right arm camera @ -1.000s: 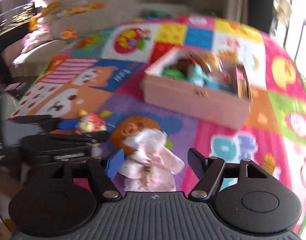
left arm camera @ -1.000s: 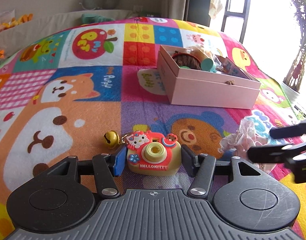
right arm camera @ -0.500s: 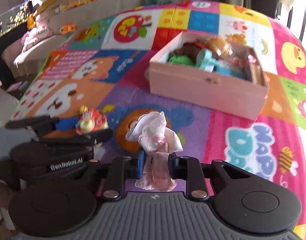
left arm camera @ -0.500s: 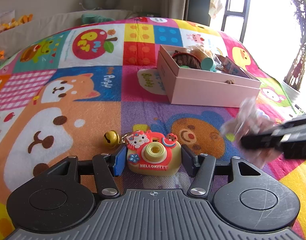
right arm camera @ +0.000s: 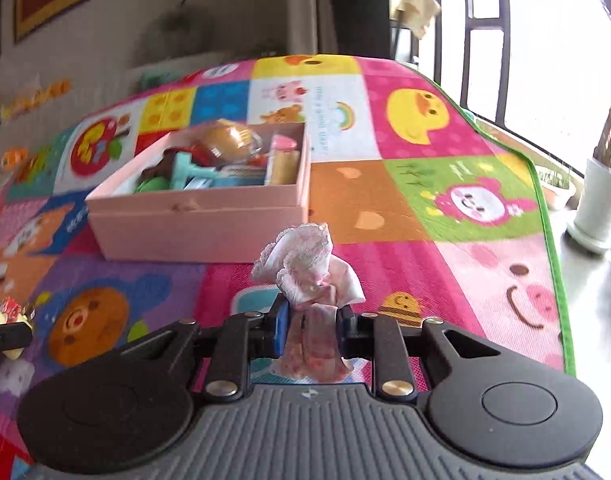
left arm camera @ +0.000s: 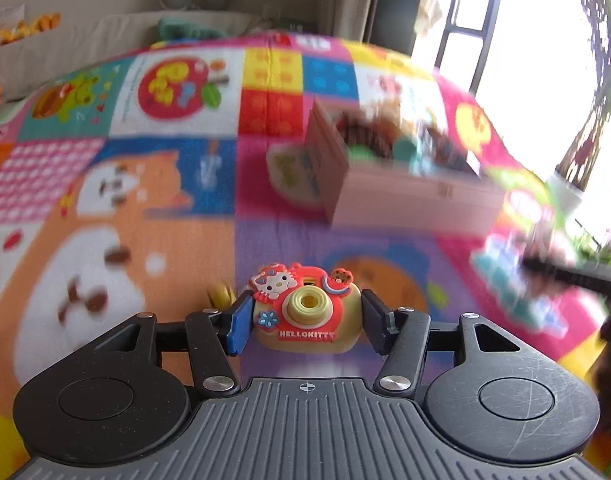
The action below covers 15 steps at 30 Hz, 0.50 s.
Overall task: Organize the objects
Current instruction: 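Carry the Hello Kitty toy and scrunchie over the pink box with both tools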
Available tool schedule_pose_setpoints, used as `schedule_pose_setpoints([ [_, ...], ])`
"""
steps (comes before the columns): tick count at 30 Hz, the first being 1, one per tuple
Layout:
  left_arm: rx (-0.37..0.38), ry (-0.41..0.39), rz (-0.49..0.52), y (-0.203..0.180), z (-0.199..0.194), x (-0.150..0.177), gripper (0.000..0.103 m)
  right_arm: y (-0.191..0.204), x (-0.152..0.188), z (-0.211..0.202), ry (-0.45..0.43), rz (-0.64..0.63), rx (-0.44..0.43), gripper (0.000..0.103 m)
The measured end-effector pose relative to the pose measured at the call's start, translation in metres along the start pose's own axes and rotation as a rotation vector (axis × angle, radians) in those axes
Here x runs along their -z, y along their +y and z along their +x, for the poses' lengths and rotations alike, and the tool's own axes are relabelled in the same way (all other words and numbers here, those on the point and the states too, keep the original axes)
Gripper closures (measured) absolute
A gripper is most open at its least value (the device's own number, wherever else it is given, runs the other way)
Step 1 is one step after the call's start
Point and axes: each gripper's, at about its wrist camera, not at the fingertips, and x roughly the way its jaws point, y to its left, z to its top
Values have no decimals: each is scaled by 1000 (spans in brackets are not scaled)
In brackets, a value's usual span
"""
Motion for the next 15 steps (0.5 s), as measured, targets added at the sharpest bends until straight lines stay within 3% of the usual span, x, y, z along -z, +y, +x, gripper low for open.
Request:
schedule_pose_setpoints([
  [5,58,-104,30,-11,-8,-62,42,-18,4,1,-16,97,-72,80],
  [10,154,-177,123,-41,19,-115,42,-20,5,0,-24,112,-89,80],
  [13,259,-140,156,-55,61,-129,42,-18,5,3,-11,101,-87,79],
  [15,247,-67,175,-60,95,-126,42,-19,6,3,-12,99,-88,79],
])
